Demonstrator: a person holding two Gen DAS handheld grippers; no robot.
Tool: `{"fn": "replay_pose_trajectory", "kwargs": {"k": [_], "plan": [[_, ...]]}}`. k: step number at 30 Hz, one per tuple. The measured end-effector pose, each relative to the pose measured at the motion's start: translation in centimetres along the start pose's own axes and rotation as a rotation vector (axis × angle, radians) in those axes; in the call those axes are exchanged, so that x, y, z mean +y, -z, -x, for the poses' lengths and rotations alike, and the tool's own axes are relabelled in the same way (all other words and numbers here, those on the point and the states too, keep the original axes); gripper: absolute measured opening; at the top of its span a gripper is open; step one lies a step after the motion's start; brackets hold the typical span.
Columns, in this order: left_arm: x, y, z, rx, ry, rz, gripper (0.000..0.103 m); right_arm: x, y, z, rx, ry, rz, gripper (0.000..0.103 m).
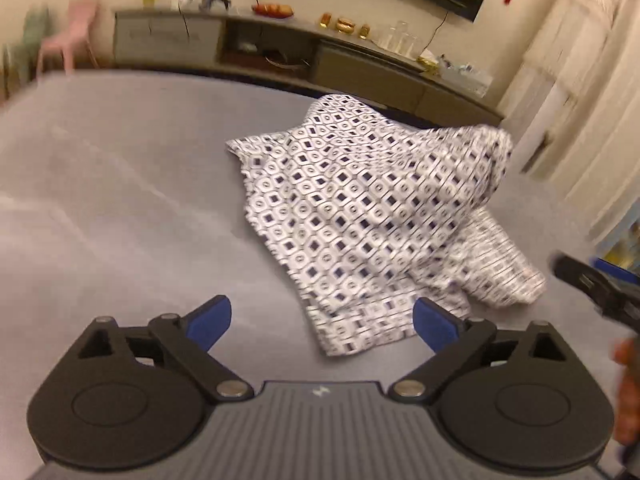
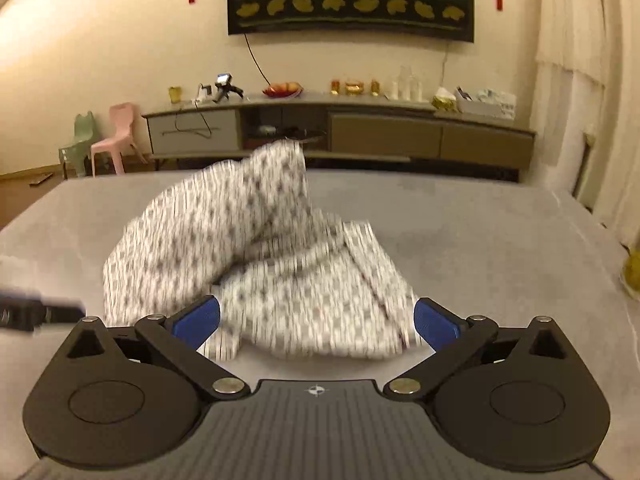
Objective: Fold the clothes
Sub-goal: 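Grasp the garment edge with the right gripper while the left gripper grasps another edge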
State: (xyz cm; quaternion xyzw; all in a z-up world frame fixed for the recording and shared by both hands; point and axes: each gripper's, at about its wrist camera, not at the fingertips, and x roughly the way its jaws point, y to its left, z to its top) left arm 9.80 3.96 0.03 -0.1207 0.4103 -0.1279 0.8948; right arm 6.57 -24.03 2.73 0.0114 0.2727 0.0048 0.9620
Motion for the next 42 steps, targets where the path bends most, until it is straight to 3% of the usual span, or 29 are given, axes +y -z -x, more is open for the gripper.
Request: {"fn": "replay_pose_trajectory", "kwargs": {"k": [5, 6, 8, 9, 10, 13, 15, 17, 20, 23, 26, 30, 31, 32, 34, 36, 38, 39, 40, 42], "plan": [[2.9, -1.3, 0.8, -0.045, -0.043, 0.092, 0.101, 2.1, -4.9, -7.4, 0.0, 0.004, 0.003, 0.102], [3.7, -1.6, 0.8, -0.042, -0.046, 0.122, 0.101, 2.6, -5.4, -9.2, 0.02, 0.011, 0.004, 0.098], [5.0, -2.0, 1.1, -0.05, -0.04, 0.176, 0.101, 3.7, -6.3, -11.4, 0.083, 0.01, 0.041, 0.03], [5.5, -2.2, 1.4, -0.057, -0.036, 0.2, 0.101, 4.2, -6.7, -12.2, 0.116, 0.007, 0.064, 0.01], [6.1, -2.4, 1.6, -0.063, -0.032, 0.225, 0.101, 4.8, -7.3, -11.8, 0.104, -0.011, 0.084, 0.009], [6.8, -2.5, 2.7, -0.092, -0.026, 0.244, 0.101, 5.4, -8.9, -3.0, -0.128, -0.201, 0.059, 0.009], [6.5, -2.4, 3.0, -0.094, -0.013, 0.235, 0.101, 5.7, -7.5, 2.5, -0.246, -0.267, 0.123, 0.009], [6.1, -2.2, 3.0, -0.088, 0.002, 0.226, 0.101, 6.7, -4.6, 4.8, -0.245, -0.288, 0.248, 0.009], [5.2, -1.6, 2.8, -0.091, 0.022, 0.187, 0.101, 10.1, 1.6, 4.1, -0.187, -0.203, 0.538, 0.009], [3.4, -1.1, 2.9, -0.131, 0.041, 0.097, 0.101, 11.8, 5.6, 2.5, -0.147, -0.203, 0.583, 0.009], [1.1, -1.0, 3.3, -0.168, 0.113, -0.002, 0.102, 14.7, 7.9, 2.4, -0.153, -0.201, 0.695, 0.009], [-3.0, -1.6, 0.7, -0.083, 0.161, -0.194, 0.103, 17.9, 10.6, 2.9, -0.222, -0.167, 0.922, 0.009], [-4.0, -1.7, -0.3, -0.052, 0.152, -0.242, 0.091, 18.1, 10.9, 3.0, -0.23, -0.17, 0.939, 0.009], [-4.4, -1.7, -1.5, -0.01, 0.128, -0.278, 0.052, 18.1, 11.0, 3.2, -0.235, -0.176, 0.946, 0.009], [-4.2, -2.1, -3.7, 0.075, 0.096, -0.295, 0.011, 18.1, 11.0, 3.4, -0.239, -0.193, 0.948, 0.01], [-2.2, -3.3, -3.6, 0.052, 0.084, -0.223, 0.007, 17.4, 10.3, 3.6, -0.217, -0.225, 0.912, 0.014], [0.5, -5.0, -1.8, -0.051, 0.045, -0.129, 0.006, 16.8, 9.6, 3.9, -0.196, -0.257, 0.875, 0.042], [2.1, -6.0, -0.8, -0.104, 0.035, -0.07, 0.006, 16.3, 8.9, 4.0, -0.185, -0.278, 0.837, 0.067], [4.0, -6.9, 0.4, -0.152, 0.036, 0.006, 0.007, 15.4, 7.8, 4.2, -0.174, -0.303, 0.775, 0.075], [7.1, -7.9, 1.5, -0.191, 0.015, 0.083, 0.008, 13.9, 5.5, 4.5, -0.15, -0.346, 0.644, 0.076]]}}
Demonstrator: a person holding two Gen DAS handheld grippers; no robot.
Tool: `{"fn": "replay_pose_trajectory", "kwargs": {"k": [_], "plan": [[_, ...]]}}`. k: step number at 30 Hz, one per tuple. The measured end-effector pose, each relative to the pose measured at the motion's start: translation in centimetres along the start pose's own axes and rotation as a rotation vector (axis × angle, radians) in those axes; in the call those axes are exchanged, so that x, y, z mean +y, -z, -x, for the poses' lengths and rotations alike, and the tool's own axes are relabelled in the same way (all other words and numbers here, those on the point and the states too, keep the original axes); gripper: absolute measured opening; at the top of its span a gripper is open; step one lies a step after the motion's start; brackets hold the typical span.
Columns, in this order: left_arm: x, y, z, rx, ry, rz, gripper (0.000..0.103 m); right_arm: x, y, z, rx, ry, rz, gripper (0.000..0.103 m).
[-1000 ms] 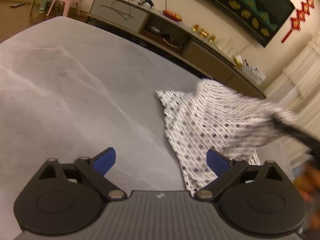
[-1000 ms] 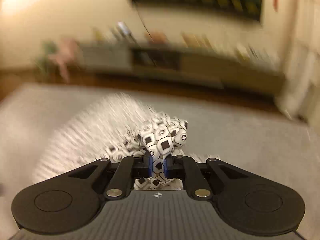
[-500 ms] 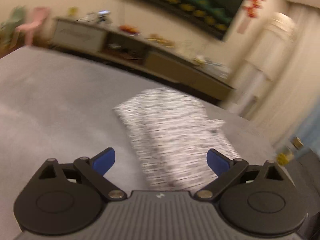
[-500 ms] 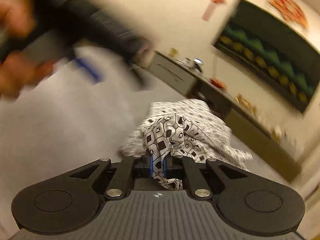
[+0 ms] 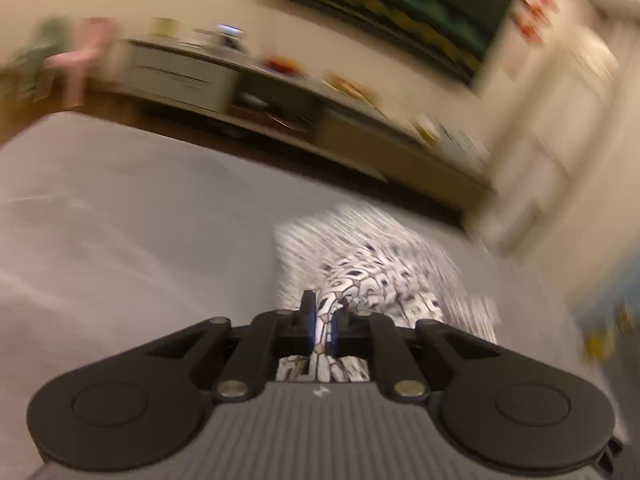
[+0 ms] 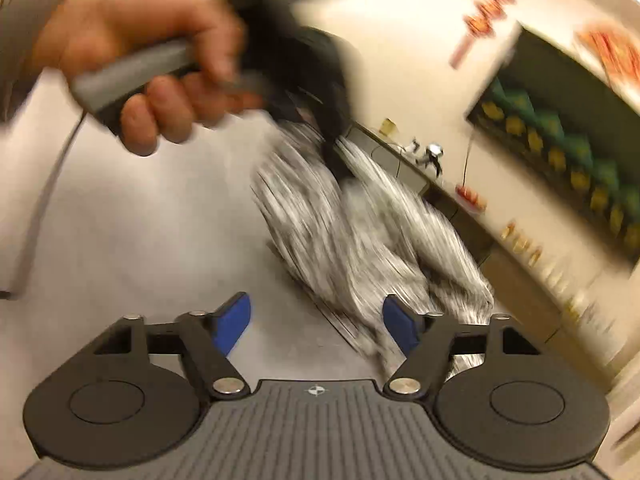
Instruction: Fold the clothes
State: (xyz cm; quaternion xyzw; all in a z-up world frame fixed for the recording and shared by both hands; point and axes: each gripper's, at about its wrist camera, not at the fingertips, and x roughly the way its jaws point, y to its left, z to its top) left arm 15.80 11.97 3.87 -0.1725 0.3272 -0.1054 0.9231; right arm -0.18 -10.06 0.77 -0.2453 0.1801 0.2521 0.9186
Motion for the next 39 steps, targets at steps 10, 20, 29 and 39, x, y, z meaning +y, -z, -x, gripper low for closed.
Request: {"fn": "replay_pose_trajectory", "kwargs": {"k": [10, 20, 29, 39], "plan": [[2.3, 0.5, -0.5, 0.05, 0.017, 0.028, 0.016, -14.3, 1.5, -8.9, 0.196, 0.173, -0.509, 0.08], [5.6, -2.5, 5.3, -0.17, 0.0, 0.151, 0.011, -17.9, -10.3, 2.8, -0.232, 0.26, -0.533, 0.002], [7.7, -1.1, 4.8, -0.076, -0.1, 0.27, 0.056, -8.8, -10.7, -0.6, 0.041, 0.243, -0.222, 0.002], [5.5, 0.8, 2.4, 0.032, -0.066, 0.085, 0.07, -10.9, -6.7, 5.1, 0.024, 0.434, -0.391, 0.002]]}}
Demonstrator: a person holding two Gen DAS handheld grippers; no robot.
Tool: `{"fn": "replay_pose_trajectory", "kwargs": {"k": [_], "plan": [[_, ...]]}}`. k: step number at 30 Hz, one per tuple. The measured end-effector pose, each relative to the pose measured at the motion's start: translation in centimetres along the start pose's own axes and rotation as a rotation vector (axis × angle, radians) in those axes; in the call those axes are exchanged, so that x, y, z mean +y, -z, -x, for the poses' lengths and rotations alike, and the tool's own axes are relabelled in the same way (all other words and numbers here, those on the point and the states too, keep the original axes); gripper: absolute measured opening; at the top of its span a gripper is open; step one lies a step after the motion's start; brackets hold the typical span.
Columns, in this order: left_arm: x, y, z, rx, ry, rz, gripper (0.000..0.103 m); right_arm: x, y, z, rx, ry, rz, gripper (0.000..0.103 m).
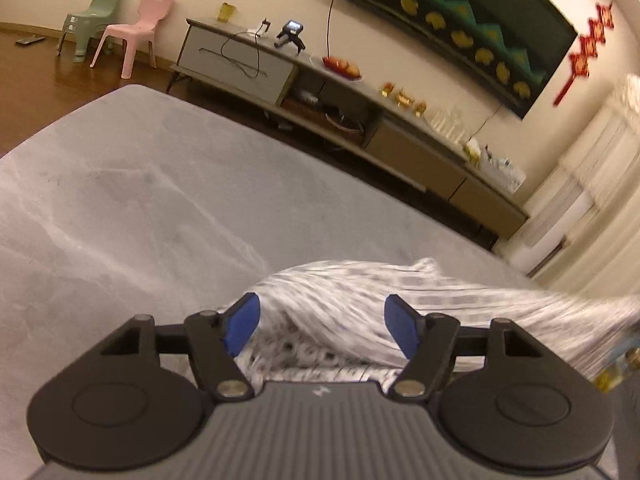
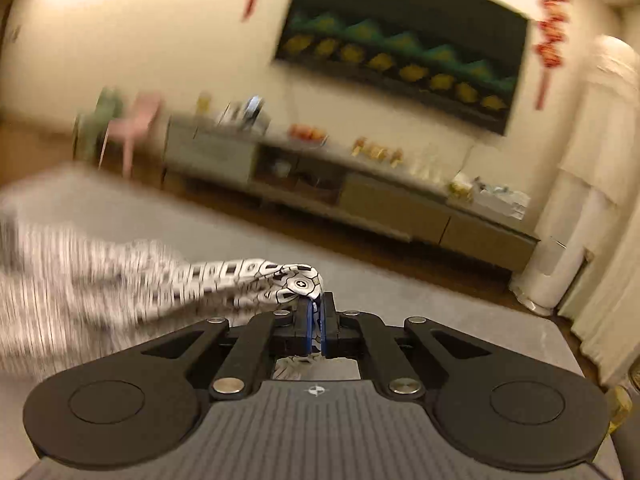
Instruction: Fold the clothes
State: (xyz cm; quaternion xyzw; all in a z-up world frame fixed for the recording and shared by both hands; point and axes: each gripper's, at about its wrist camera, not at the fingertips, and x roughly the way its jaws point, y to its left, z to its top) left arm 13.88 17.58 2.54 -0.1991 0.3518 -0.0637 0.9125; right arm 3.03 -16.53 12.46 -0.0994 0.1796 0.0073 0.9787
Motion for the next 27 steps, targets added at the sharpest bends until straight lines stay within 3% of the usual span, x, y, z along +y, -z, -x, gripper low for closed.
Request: {"fn": "replay_pose_trajectory", "kwargs": {"k": [5, 8, 10, 11, 12, 13, 14, 15, 16, 19, 21, 22, 23, 25, 27], "plan": [[-1.7, 1.2, -0.7, 0.059, 0.073, -0.119, 0.074, -5.0, -4.5, 2.0, -0.153, 0.17, -0.037, 0.002], [-3.5, 2.5, -1.2, 0.105, 0.114, -0.22, 0.074, -8.8, -2.6, -3.5, 0.036, 0.391, -0.003, 0.003], [-4.5, 3.5, -1.4, 0.145, 0.183, -0.25, 0.076, -10.9, 0.7, -6.9, 0.246, 0.447, -0.015, 0.005], [-5.2, 4.2, -1.5, 0.166, 0.217, -0.263, 0.081, -11.1, 2.2, -7.3, 0.297, 0.446, -0.026, 0.005], [-6.0, 5.0, -1.7, 0.191, 0.25, -0.282, 0.083, -10.5, 3.5, -6.2, 0.274, 0.432, -0.033, 0.012], [-7.0, 5.9, -2.0, 0.219, 0.284, -0.303, 0.085, -9.9, 4.9, -5.2, 0.252, 0.419, -0.041, 0.023], [-8.0, 7.0, -2.3, 0.254, 0.32, -0.33, 0.085, -9.1, 6.2, -4.1, 0.231, 0.39, -0.044, 0.048], [-9.2, 8.1, -2.8, 0.29, 0.351, -0.359, 0.086, -7.9, 7.5, -3.2, 0.216, 0.332, -0.038, 0.06], [-10.4, 9.3, -3.2, 0.317, 0.365, -0.394, 0.087, -6.6, 8.5, -2.3, 0.206, 0.26, -0.028, 0.063], [-12.9, 12.4, -4.6, 0.312, 0.28, -0.493, 0.088, -3.4, 10.4, -2.3, 0.205, 0.111, 0.012, 0.073], [-13.9, 13.8, -4.9, 0.24, 0.212, -0.558, 0.092, -2.9, 11.5, -3.0, 0.196, 0.082, -0.024, 0.078], [-14.2, 14.1, -5.0, 0.21, 0.183, -0.58, 0.086, -2.7, 12.0, -3.3, 0.191, 0.068, -0.041, 0.078], [-14.3, 14.2, -5.2, 0.185, 0.164, -0.593, 0.053, -2.7, 12.4, -3.8, 0.2, 0.05, -0.066, 0.078], [-13.6, 12.9, -5.1, 0.164, 0.176, -0.551, 0.008, -2.8, 12.4, -5.6, 0.248, 0.01, -0.119, 0.073], [-12.4, 10.2, -3.7, 0.085, 0.179, -0.479, 0.006, -3.1, 11.5, -7.7, 0.275, 0.003, -0.113, 0.072]]}}
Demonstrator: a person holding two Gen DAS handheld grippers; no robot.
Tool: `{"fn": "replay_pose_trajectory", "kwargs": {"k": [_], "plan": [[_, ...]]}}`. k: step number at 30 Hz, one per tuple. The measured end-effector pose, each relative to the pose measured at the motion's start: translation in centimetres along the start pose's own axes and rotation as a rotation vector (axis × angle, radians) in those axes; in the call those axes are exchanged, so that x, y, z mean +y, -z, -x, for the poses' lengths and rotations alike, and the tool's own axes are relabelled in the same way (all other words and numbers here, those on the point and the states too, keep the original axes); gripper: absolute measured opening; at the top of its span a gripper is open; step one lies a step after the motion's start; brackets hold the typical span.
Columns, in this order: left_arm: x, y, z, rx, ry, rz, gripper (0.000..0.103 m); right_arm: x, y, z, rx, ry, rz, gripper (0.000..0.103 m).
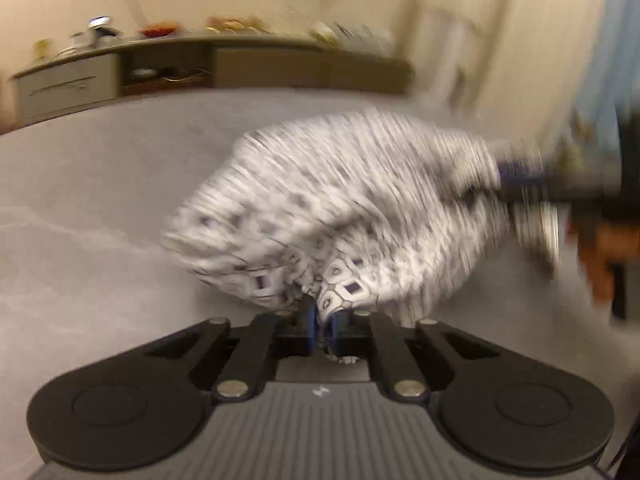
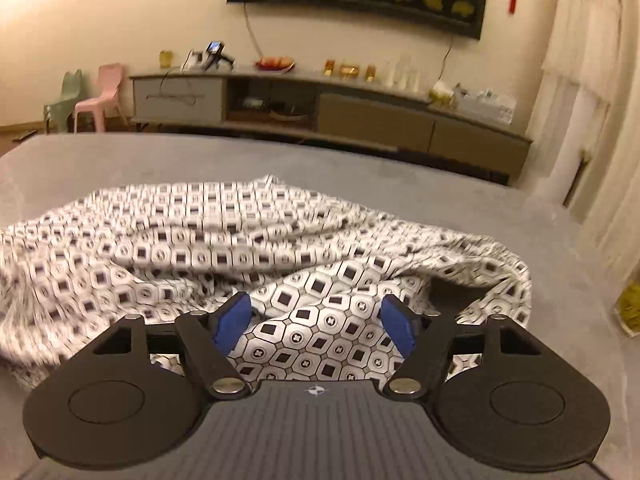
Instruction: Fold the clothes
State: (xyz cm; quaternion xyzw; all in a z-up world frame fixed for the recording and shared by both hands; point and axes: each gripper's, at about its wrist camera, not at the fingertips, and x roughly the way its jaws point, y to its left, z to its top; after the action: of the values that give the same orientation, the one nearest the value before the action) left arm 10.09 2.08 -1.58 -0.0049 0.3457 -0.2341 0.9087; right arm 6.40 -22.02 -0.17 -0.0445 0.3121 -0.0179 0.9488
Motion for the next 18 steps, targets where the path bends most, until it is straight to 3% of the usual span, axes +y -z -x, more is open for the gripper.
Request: {"fn": "replay_pose_trajectory", "kwargs": {"k": [2, 3, 5, 7, 8, 10, 13, 16, 18], "plan": [[3.1, -2.3, 3.0, -0.114, -0.038, 0.094, 0.006, -0.6, 0.0, -0.8, 0.05, 0.015, -0.02, 0.067], [5.8, -3.5, 5.0, -0.178, -0.058, 0.181, 0.006, -1.0, 0.1, -1.3, 0.084, 0.022, -0.037, 0.062], [11.7, -5.1, 8.6, -0.277, -0.108, 0.348, 0.007, -1.6, 0.7, -1.7, 0.151, 0.036, -0.05, 0.062], [16.5, -4.6, 10.1, -0.25, -0.127, 0.462, 0.012, -1.3, 1.2, -2.0, 0.164, 0.036, -0.029, 0.061], [18.5, -4.1, 10.4, -0.218, -0.132, 0.513, 0.022, -1.0, 1.3, -2.1, 0.168, 0.041, -0.008, 0.061], [20.3, -3.0, 10.8, -0.181, -0.178, 0.582, 0.033, -0.2, 1.1, -1.4, 0.161, 0.041, 0.021, 0.061], [19.5, -3.0, 10.1, -0.134, -0.17, 0.55, 0.066, 2.0, -0.3, 1.4, 0.051, 0.0, 0.074, 0.063], [17.8, -3.5, 8.7, -0.112, -0.141, 0.496, 0.081, 5.2, -2.5, 3.4, -0.041, -0.047, 0.198, 0.074], [17.1, -3.4, 7.4, -0.084, -0.151, 0.477, 0.083, 7.1, -3.9, 2.4, -0.045, -0.059, 0.312, 0.076]]}}
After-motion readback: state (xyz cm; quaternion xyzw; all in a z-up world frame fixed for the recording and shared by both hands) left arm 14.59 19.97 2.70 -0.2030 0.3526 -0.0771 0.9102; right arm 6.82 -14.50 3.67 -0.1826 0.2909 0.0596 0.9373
